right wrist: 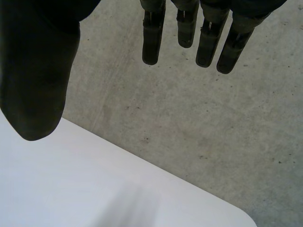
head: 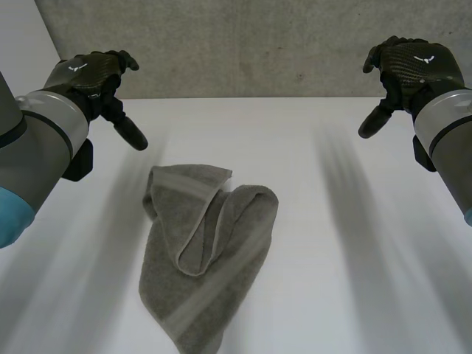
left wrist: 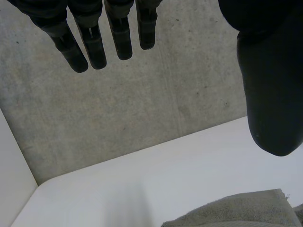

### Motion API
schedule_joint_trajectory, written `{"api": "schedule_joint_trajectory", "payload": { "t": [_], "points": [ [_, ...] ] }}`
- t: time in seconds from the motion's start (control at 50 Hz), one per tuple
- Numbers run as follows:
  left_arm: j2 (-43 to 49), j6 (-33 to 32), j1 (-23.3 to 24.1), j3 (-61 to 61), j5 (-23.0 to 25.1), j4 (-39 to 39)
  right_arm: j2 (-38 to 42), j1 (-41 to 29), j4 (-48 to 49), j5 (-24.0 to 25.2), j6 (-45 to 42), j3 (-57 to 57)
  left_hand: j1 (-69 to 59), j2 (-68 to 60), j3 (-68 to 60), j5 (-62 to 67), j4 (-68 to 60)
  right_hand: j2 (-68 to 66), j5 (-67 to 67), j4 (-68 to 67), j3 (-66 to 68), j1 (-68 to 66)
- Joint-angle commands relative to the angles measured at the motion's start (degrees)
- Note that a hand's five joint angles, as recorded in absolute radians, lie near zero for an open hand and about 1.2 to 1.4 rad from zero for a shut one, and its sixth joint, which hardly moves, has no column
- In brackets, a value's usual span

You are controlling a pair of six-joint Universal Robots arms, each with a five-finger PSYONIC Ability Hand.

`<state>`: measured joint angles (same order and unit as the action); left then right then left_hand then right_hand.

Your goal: Fold the towel.

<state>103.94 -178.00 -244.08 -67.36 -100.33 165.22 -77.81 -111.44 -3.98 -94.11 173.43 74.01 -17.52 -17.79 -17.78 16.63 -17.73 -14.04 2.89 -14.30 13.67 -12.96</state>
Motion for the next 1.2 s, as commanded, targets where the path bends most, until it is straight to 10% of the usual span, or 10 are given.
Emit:
{"api": "schedule_joint_trajectory", "payload": {
  "t": [0.02,0.22,0.42,0.72,0.86,0.96,1.1,1.2],
  "points": [
    [-0.49,-0.15,0.09,-0.49,0.13,0.10,0.11,-0.01,0.11,0.06,-0.29,0.35,3.77,4.05,4.04,-12.88,3.99,4.04,-2.89,4.30,-3.67,2.96],
    [-0.67,-0.68,0.70,-3.56,1.44,0.89,0.64,-0.36,0.02,1.38,-0.64,0.17,3.77,4.05,4.04,-12.88,3.99,4.04,-2.89,4.30,-3.67,2.96],
    [6.54,-17.90,1.15,-4.88,12.44,6.87,16.51,-0.97,-12.10,22.38,-4.59,-9.91,5.79,6.07,6.06,-14.90,6.01,4.04,-2.89,4.30,-3.67,2.96],
    [27.79,-40.40,2.20,2.85,14.37,8.63,43.68,-8.35,-13.86,22.04,-5.12,-31.27,5.46,5.73,5.72,-14.57,5.67,4.04,-2.89,4.30,-3.67,2.96],
    [31.14,-40.58,2.46,4.87,15.34,8.72,50.56,-10.12,-18.17,21.07,-5.12,-41.31,-12.96,-12.68,-12.69,3.84,-12.74,-11.51,12.67,-11.26,11.89,-12.59],
    [31.15,-39.97,3.08,5.31,15.25,9.33,52.76,-10.12,-20.81,20.89,-4.86,-48.15,-52.62,-52.34,-52.35,43.51,-52.40,-65.82,66.98,-65.57,66.20,-66.91],
    [27.82,-39.09,4.22,11.18,13.59,17.56,50.48,-10.03,-19.76,19.58,-4.86,-54.21,-62.48,-62.21,-62.22,53.37,-62.27,-65.96,67.11,-65.70,66.33,-67.04],
    [24.99,-32.76,3.87,18.49,3.21,29.90,46.69,-9.24,-12.28,13.16,-5.47,-62.84,-62.48,-62.21,-62.22,53.37,-62.27,-65.96,67.11,-65.70,66.33,-67.04]
  ]
}}
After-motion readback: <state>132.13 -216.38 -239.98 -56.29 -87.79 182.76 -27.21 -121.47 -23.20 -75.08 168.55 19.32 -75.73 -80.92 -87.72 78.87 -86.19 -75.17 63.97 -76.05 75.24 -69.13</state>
